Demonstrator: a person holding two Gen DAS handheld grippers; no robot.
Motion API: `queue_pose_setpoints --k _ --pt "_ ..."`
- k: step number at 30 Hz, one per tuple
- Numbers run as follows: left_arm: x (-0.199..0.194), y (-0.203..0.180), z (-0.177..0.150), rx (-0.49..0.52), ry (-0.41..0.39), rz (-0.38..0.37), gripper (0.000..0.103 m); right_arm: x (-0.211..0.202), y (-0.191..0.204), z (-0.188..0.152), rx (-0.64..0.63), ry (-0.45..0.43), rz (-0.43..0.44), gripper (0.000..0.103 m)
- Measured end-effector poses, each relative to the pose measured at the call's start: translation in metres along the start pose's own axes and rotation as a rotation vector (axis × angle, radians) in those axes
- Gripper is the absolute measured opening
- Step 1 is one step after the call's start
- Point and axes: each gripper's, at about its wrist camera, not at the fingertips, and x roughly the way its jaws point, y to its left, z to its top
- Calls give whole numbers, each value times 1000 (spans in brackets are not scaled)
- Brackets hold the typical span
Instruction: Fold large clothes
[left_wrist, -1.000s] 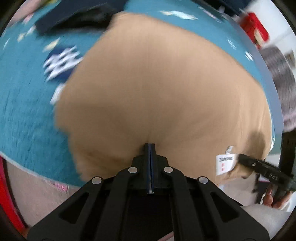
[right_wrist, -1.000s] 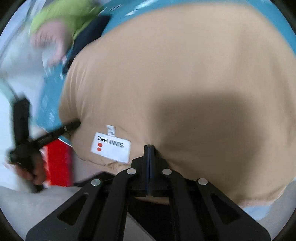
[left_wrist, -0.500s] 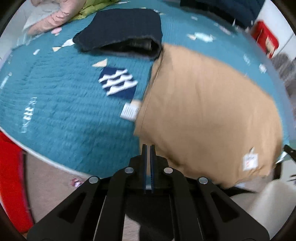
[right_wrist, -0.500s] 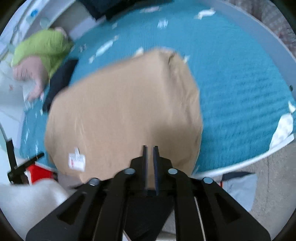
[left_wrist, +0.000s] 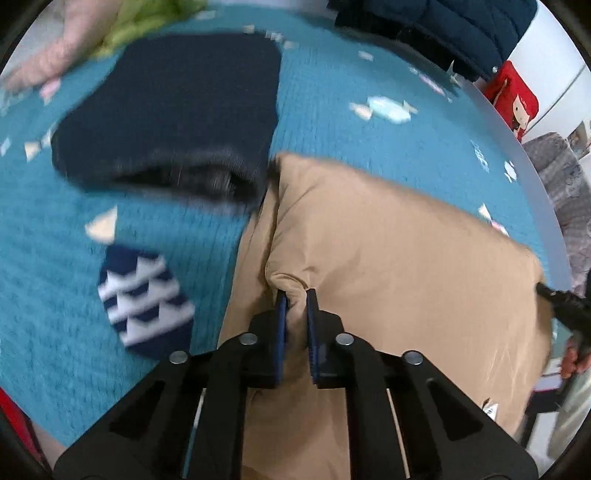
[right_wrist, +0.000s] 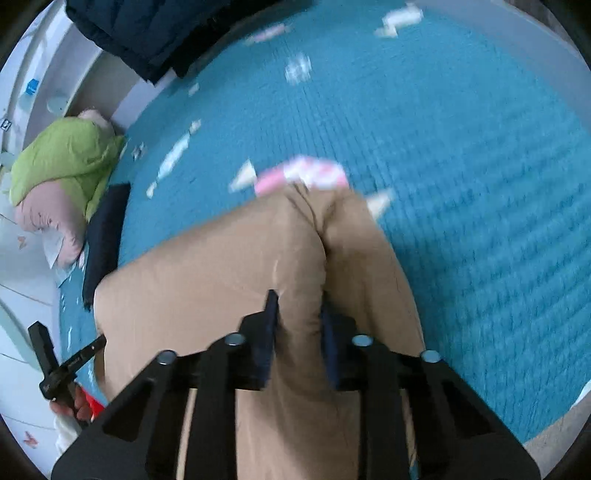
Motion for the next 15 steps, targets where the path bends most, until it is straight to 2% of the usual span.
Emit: queue_pose_setpoints --k 1,3,5,7,9,11,12,13,14,15 --pt "-3 -4 9 -12 -31 1 8 -2 3 6 -10 -22 0 15" --pt "-1 -4 22 -37 -37 -7 8 -4 8 20 -11 -40 3 14" --pt "1 -2 23 -50 -22 -11 8 1 8 24 -21 -29 -12 15" --pt "9 0 16 -60 18 -14 9 18 11 14 -102 10 -77 16" --pt "11 0 0 -46 55 -10 10 25 8 1 -135 57 -122 24" --pt "6 -1 -9 -14 59 20 16 22 6 -1 -91 69 -131 41" --pt "0 -1 -8 -1 58 30 22 13 4 1 -61 68 -104 42" --pt "-7 -1 -6 11 57 36 38 5 3 5 -40 57 -71 46" --pt "-13 0 -3 18 51 41 54 -4 2 9 -25 35 -48 60" --pt "-20 1 2 17 28 45 85 -15 0 16 -20 -4 -49 69"
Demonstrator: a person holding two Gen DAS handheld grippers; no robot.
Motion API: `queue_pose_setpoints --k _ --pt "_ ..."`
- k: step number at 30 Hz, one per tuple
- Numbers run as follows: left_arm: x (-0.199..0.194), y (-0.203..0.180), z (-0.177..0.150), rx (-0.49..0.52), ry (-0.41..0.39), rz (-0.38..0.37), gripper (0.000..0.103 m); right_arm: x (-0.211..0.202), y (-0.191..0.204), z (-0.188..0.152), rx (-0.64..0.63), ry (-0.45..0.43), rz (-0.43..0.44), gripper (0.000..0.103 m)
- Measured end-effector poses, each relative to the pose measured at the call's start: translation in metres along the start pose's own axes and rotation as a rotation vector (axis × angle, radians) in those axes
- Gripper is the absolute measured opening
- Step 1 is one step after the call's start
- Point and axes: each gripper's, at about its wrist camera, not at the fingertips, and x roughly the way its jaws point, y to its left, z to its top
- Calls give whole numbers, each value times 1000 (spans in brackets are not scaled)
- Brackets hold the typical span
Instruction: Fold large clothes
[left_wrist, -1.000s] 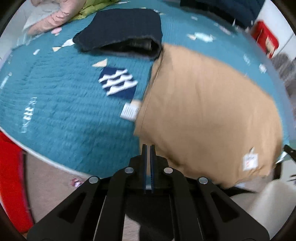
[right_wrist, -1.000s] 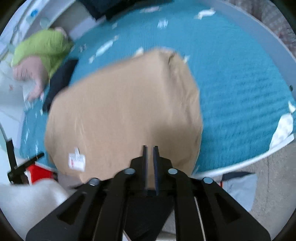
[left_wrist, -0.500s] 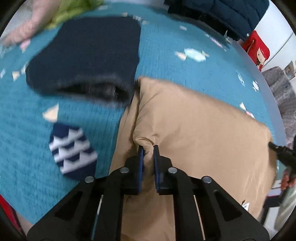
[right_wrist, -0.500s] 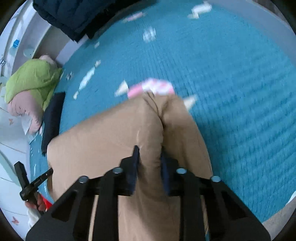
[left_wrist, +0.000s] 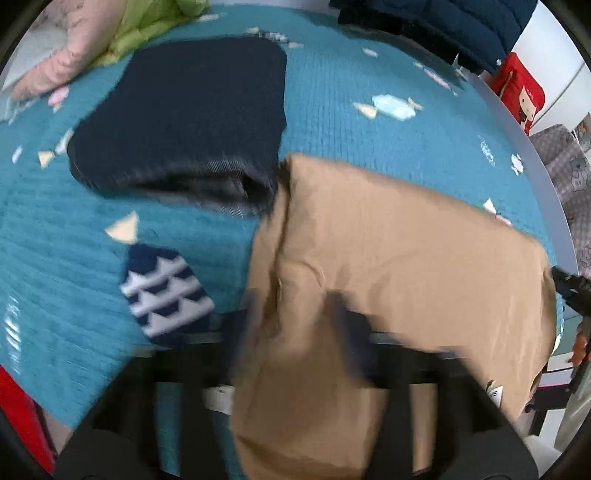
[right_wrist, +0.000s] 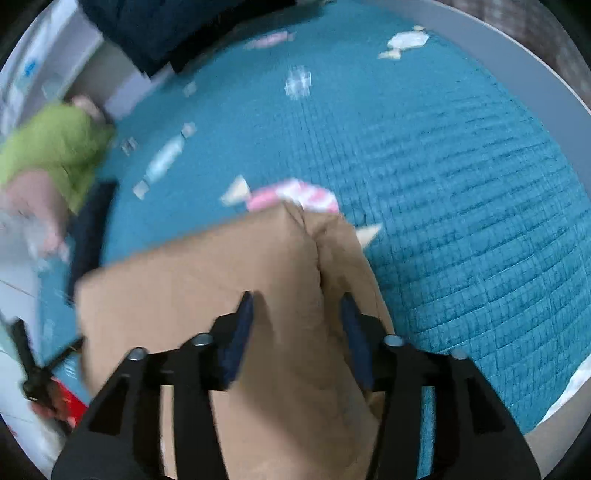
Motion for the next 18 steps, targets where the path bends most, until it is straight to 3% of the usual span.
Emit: queue_pose_setpoints --k 1,3,7,9,11,12,13,14,15,16,18 --pt "-7 3 6 -13 -46 -2 91 -5 -1 6 -3 -26 -14 82" --pt "-5 9 17 -14 -53 -24 91 -3 -7 18 -3 -36 -25 84" --pt "48 17 32 -73 113 -59 91 47 -27 25 90 149 40 86" --pt "70 23 32 -138 157 -151 91 78 -30 18 138 287 134 87" --pt "80 32 30 -243 155 -225 92 87 -29 12 172 268 181 96" --pt "79 34 30 -269 142 -240 90 88 -27 12 159 237 179 96" --pt "78 33 30 -270 137 -246 72 87 -25 12 155 220 175 93" --pt "73 30 30 -253 122 -251 59 82 -22 13 157 187 192 77" --pt "68 27 30 -254 111 -288 34 81 -19 14 164 184 249 56" --pt "63 26 29 -280 90 -320 27 80 -17 14 184 179 283 34" --pt "56 18 33 -268 59 -299 22 72 -6 16 167 136 249 29"
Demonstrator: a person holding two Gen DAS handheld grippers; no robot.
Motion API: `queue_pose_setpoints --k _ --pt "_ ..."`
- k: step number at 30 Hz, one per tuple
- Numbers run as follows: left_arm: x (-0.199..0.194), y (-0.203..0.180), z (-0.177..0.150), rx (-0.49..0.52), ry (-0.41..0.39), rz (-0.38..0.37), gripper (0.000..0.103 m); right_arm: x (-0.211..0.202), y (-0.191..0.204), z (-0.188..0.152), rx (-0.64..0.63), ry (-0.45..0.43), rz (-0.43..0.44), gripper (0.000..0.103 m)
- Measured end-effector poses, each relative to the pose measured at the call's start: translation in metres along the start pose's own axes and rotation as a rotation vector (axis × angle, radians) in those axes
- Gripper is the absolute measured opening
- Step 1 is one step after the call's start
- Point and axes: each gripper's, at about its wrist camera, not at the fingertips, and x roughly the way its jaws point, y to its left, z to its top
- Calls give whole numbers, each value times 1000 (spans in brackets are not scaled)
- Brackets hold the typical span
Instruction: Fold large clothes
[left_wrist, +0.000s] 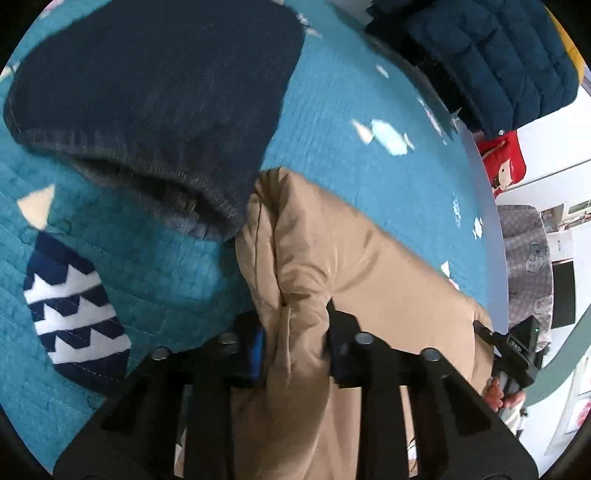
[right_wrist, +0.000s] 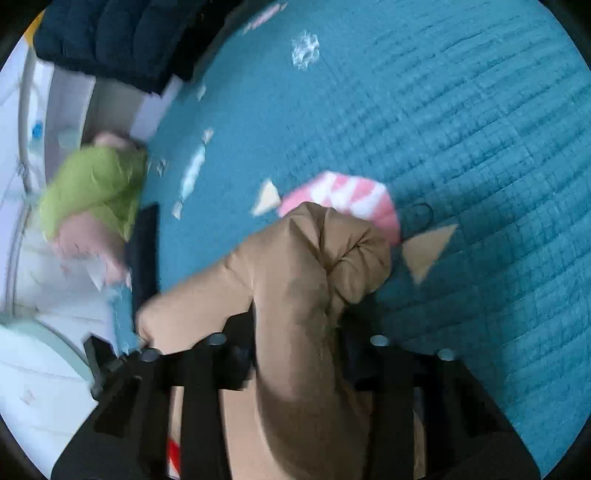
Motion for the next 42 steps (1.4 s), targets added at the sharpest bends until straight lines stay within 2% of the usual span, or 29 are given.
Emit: queue_pose_setpoints --k 3,6,10,12,13,14,15,16,17,18,19,20,21,23,24,25,26,27,28,29,31,33,34,35,36,37,38,41,42 --pt "-15 -27 1 95 -75 36 19 -11 23 -1 -75 -72 -46 26" --pt "-33 -46 14 130 -109 -16 18 -23 36 12 -91 -108 -10 25" --pt "-39 -73 40 195 -155 -22 18 -29 51 48 -107 -167 -2 25" --pt "-36 -87 54 222 -173 -3 19 -24 61 72 -129 -181 -33 27" --pt "-27 -93 67 223 -171 29 29 -25 62 81 -132 -183 -63 40" --pt "-19 -95 77 208 -164 71 36 -20 63 91 -122 -200 -120 57" --pt "-12 -93 85 186 -149 148 56 -16 62 100 -96 -236 -193 65" --pt "-4 -93 93 155 -144 255 60 -15 63 107 -81 -265 -222 76" --pt "-5 -90 96 142 -147 291 61 -17 64 109 -79 -288 -249 77" --pt "-6 -92 99 142 -157 312 71 -21 69 110 -85 -318 -295 77" --pt "-10 -92 99 150 -178 319 88 -29 76 104 -108 -368 -307 78" --pt "-13 -93 98 153 -211 334 89 -32 80 99 -129 -395 -292 84" --pt "-17 -92 95 160 -243 350 89 -33 90 90 -181 -440 -252 85" --pt "-14 -101 93 208 -270 341 81 -22 110 78 -280 -454 -227 85" --pt "-8 -110 94 238 -264 325 59 -7 127 73 -352 -450 -225 85" --pt "2 -124 97 275 -244 320 47 7 142 70 -413 -444 -232 83" --pt "13 -133 100 311 -235 306 43 30 160 65 -481 -434 -250 73" --pt "23 -142 102 333 -236 290 33 49 172 63 -515 -414 -256 67" --pt "36 -153 103 358 -234 273 28 65 177 62 -527 -389 -244 55" --pt "49 -162 103 373 -217 262 27 89 186 64 -528 -337 -197 44" --pt "75 -178 101 401 -188 217 22 116 191 65 -514 -277 -142 35" --pt "98 -178 99 398 -163 237 21 148 187 66 -508 -217 -170 30" --pt "116 -171 100 389 -118 271 16 157 179 67 -507 -191 -184 25" --pt "124 -163 100 391 -99 280 12 164 172 68 -513 -181 -191 13" --pt "128 -152 100 410 -102 258 5 162 158 72 -521 -182 -186 10" --pt "125 -141 101 422 -121 238 2 155 145 78 -506 -195 -208 6" --pt "120 -130 104 418 -123 243 2 149 133 84 -488 -210 -241 1" --pt "104 -111 119 391 -145 277 2 106 74 114 -386 -295 -386 0" --pt "98 -108 124 394 -162 283 2 96 64 118 -364 -308 -382 0"
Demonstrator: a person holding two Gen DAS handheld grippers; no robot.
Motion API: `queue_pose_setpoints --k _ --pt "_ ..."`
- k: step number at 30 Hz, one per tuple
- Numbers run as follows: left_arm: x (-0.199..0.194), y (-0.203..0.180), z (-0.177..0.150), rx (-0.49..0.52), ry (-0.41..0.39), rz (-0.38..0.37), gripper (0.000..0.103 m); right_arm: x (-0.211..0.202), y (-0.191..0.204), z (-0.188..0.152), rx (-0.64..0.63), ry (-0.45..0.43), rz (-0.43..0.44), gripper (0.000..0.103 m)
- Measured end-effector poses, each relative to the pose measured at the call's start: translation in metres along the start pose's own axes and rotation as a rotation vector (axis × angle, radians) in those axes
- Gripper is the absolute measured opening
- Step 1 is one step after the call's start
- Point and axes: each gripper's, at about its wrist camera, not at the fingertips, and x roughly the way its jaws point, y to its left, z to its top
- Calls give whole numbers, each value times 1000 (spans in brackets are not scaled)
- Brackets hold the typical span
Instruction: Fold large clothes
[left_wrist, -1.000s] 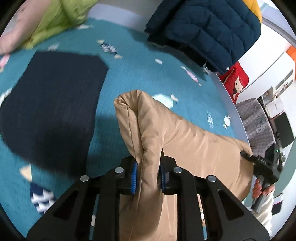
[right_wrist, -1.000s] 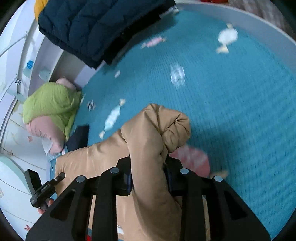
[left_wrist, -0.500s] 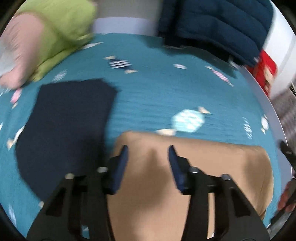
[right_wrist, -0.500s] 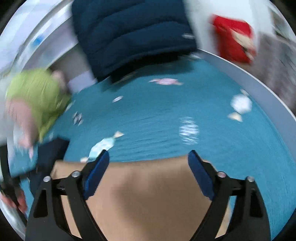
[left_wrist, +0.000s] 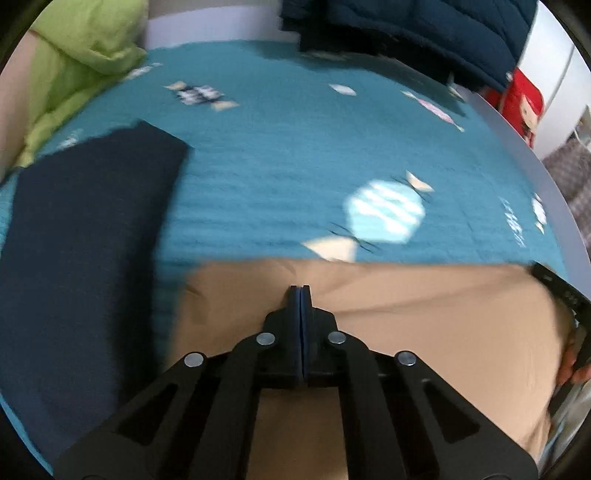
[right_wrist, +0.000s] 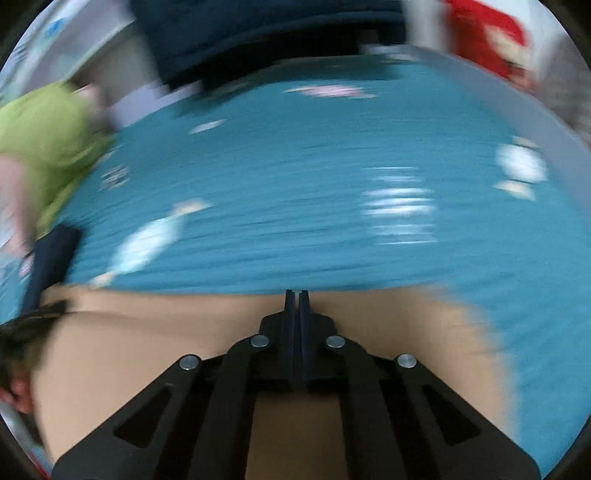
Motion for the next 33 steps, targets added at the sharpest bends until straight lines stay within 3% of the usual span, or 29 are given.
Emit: queue_pose_setpoints --k 1,2,3,4,5,8,12,15,18,23,24,27,30,31,33 --pt "-5 3 4 6 -6 21 2 -7 -12 2 32 -12 -47 0" --pt "-9 3 6 13 -14 73 2 -17 -21 4 58 -27 -102 7" --pt "-15 1 7 18 -33 138 3 -31 -25 4 74 -53 -134 7" --pt "-23 1 8 12 -50 174 4 -46 -25 2 79 -85 -102 7" --pt "-33 -2 5 0 -60 165 4 -62 -19 -2 80 -120 -69 7" --pt "-59 -20 -14 -14 -79 34 4 -88 15 -17 40 -162 17 7" --pt "-67 -63 -51 27 -70 -51 4 -88 85 -57 -10 -115 194 7" --pt "-51 -74 -75 66 -28 15 3 -66 114 -86 -78 -39 205 6" --pt "-54 -53 -91 55 -36 53 3 -55 92 -100 -63 -4 141 1" --pt "-72 4 -112 -38 -33 141 3 -74 22 -100 39 -39 55 0" --pt "-75 13 -117 -49 -28 139 2 -80 9 -99 49 -49 -3 0" --pt "-87 26 -124 -68 -23 162 3 -93 -21 -97 109 -59 -49 0" --pt "-102 30 -127 -72 -26 198 3 -108 -26 -95 127 -84 -92 1" --pt "-108 31 -128 -89 -24 201 4 -114 -22 -95 124 -97 -102 7" --pt "-118 29 -132 -120 -20 196 4 -126 -8 -101 109 -111 -63 7"
